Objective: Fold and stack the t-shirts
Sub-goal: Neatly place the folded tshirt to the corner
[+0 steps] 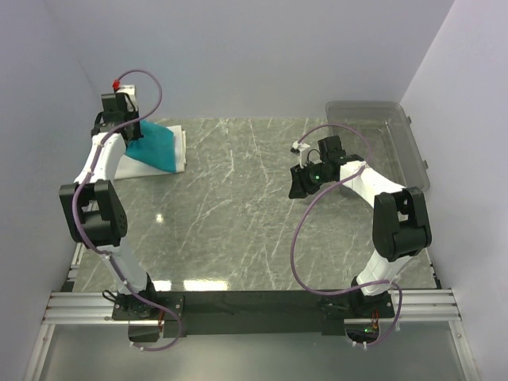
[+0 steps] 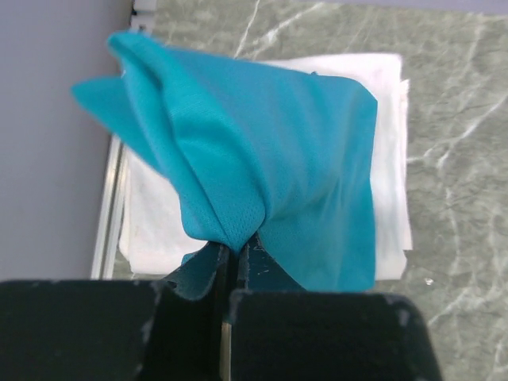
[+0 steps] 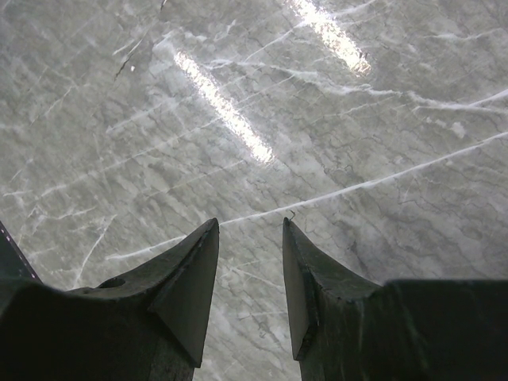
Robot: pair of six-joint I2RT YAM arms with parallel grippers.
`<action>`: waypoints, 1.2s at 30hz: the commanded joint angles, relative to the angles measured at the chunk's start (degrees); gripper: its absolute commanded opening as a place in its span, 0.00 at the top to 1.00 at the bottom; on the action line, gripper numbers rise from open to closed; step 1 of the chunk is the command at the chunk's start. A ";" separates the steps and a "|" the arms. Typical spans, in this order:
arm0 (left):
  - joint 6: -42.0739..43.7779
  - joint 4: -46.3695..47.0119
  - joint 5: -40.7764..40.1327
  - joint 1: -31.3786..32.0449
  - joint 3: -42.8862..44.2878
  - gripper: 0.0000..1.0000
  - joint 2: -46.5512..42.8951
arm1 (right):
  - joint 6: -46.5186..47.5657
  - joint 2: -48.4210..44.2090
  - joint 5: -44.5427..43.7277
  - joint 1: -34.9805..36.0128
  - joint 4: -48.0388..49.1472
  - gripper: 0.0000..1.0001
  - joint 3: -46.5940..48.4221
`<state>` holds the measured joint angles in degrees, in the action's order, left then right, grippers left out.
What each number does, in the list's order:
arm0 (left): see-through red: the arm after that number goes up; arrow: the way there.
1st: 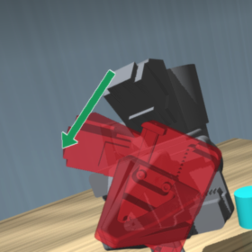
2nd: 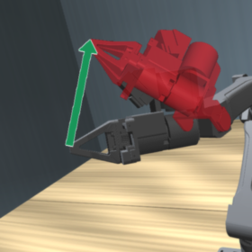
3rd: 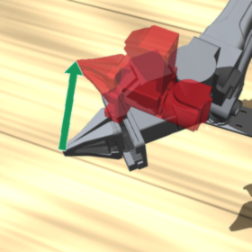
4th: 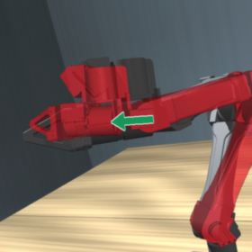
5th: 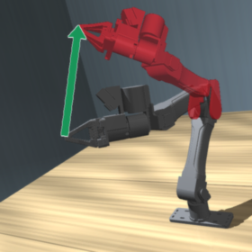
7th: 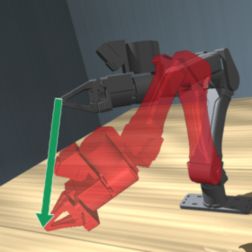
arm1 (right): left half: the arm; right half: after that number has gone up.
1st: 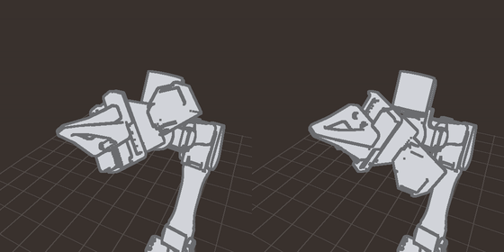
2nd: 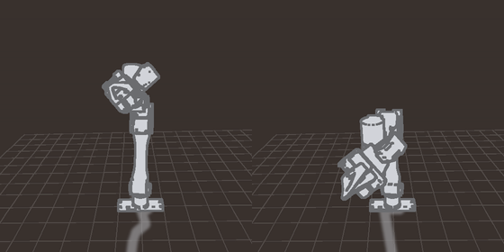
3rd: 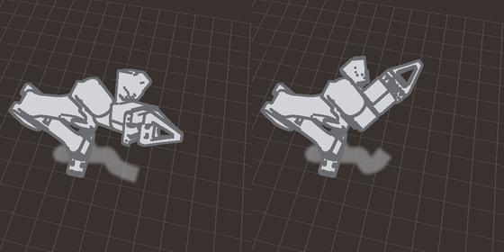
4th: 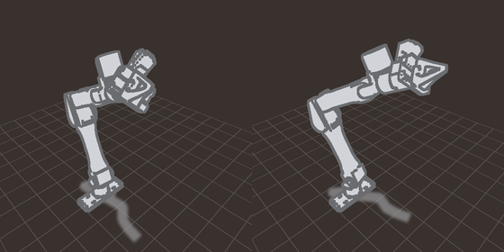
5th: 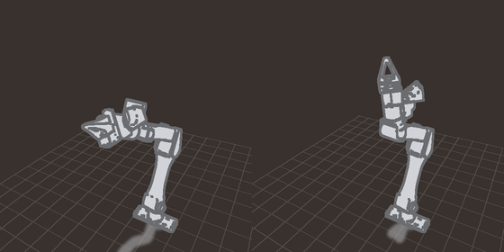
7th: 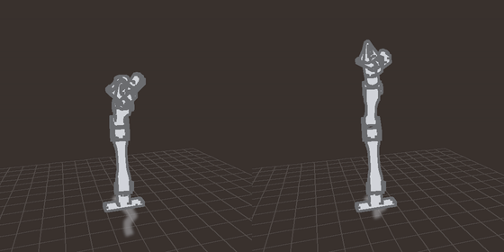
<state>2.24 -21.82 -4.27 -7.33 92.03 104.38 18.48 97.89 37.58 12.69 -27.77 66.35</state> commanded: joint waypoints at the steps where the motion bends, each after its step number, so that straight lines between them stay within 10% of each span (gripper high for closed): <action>1: -1.89 4.42 3.83 -0.84 -0.79 1.00 2.23 | 0.24 0.38 0.91 -0.65 0.79 0.55 0.98; 14: -8.83 4.42 4.54 -7.08 0.70 0.92 11.46 | 0.42 0.11 0.91 -1.17 0.35 0.55 0.63; 22: -12.77 -0.76 -12.92 -8.05 4.12 0.40 13.04 | 0.59 0.73 1.44 -1.17 0.35 0.55 0.80; 30: -13.05 -1.12 -12.00 -8.49 3.77 0.19 7.43 | 1.03 0.20 1.44 -1.09 0.08 0.55 1.15; 36: -15.68 -3.22 -5.23 -10.42 0.62 0.21 1.36 | 1.30 -0.76 1.79 -1.09 0.61 0.55 0.71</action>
<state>-11.44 -24.77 -13.08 -16.32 93.60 112.18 18.96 97.86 38.17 12.05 -27.92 66.35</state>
